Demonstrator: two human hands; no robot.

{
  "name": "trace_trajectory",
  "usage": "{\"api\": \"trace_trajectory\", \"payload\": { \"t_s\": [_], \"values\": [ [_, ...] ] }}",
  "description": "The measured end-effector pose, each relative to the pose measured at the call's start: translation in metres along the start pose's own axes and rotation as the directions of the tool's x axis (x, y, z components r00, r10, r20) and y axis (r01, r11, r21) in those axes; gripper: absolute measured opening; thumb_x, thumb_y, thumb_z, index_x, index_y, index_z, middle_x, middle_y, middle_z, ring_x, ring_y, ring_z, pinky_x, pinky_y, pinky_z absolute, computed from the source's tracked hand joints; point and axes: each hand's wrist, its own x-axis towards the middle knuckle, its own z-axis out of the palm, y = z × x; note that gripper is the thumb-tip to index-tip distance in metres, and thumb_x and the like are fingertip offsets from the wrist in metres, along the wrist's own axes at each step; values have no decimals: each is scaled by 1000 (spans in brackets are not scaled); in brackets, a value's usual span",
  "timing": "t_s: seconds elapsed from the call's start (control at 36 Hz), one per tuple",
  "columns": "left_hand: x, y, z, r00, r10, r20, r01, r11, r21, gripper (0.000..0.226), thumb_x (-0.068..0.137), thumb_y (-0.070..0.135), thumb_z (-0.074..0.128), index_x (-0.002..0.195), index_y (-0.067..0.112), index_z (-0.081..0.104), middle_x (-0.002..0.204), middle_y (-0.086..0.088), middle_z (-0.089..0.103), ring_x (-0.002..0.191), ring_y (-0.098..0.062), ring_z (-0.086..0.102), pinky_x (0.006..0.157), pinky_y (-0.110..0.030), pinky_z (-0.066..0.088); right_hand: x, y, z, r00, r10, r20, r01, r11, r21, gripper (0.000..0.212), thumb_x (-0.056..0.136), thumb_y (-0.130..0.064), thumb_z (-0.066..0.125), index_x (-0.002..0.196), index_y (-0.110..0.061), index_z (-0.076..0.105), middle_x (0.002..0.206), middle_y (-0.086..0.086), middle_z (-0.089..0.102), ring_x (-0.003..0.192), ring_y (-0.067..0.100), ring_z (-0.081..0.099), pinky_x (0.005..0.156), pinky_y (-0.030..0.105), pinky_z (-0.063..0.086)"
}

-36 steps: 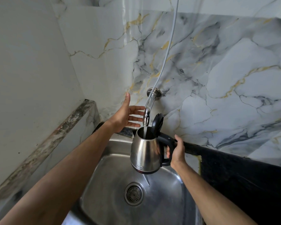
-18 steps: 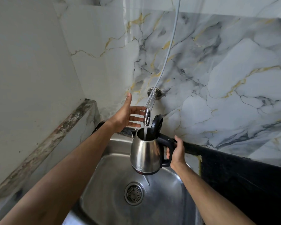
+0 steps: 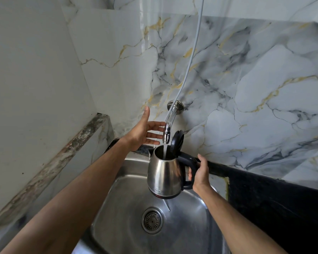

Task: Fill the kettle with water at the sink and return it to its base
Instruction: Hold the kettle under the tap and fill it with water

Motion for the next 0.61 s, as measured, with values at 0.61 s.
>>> {"api": "trace_trajectory", "payload": {
  "t_s": [0.61],
  "values": [
    [13,-18,5,986,143,-85,-136,987,83,32,89,19,73,119,9,65,102,-8,72,91,-22,70,77,-35,59,1,-1,2,1000,17,6,-17,1000,7,48,82,-48,51,46,-17,60,37,2,44,30,16,36,32,21,27]
  ]
}}
